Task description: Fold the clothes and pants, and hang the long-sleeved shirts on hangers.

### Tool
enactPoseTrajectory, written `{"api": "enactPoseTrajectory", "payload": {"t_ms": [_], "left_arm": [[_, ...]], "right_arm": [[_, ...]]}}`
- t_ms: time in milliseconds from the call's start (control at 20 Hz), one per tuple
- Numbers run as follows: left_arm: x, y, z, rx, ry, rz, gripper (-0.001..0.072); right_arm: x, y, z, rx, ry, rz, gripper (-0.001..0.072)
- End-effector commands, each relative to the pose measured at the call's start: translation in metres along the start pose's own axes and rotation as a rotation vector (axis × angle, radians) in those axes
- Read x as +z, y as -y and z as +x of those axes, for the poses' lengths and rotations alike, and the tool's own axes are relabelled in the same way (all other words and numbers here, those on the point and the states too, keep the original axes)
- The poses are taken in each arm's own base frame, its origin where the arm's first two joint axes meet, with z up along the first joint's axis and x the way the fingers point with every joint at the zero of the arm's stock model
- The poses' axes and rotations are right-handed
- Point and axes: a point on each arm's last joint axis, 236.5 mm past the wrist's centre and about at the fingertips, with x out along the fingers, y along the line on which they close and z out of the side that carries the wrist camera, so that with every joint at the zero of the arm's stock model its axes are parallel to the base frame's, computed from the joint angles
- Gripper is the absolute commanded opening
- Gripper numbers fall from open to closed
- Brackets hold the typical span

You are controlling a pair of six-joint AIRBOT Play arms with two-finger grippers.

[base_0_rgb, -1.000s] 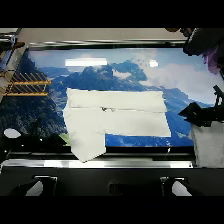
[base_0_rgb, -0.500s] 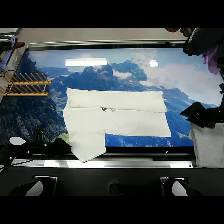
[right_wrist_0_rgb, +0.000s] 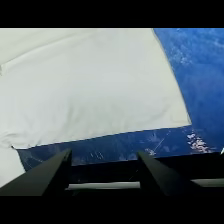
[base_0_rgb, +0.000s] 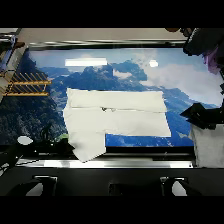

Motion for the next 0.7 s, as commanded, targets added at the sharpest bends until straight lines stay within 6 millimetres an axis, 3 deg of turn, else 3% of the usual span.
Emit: {"api": "enactPoseTrajectory", "payload": {"t_ms": [0, 200, 400, 450, 650], "left_arm": [[-0.003, 0.003, 0.004, -0.002, -0.012, 0.007, 0.0016], [-0.005, 0.004, 0.004, -0.004, -0.021, 0.007, 0.0016], [-0.006, 0.004, 0.004, -0.005, -0.023, 0.008, 0.0016], [-0.006, 0.004, 0.004, -0.005, -0.023, 0.008, 0.0016], [-0.008, 0.005, 0.004, -0.007, -0.033, 0.007, 0.0016]], "right_arm": [[-0.003, 0.001, 0.0, -0.001, -0.013, -0.008, 0.0479], [0.001, 0.026, 0.009, -0.027, -0.041, 0.083, 0.0499], [-0.018, 0.057, 0.052, -0.008, -0.223, 0.192, 0.05], [-0.025, 0.064, 0.064, -0.003, -0.263, 0.211, 0.0539], [-0.039, 0.087, 0.099, -0.007, -0.314, 0.215, 0.0565]]}}
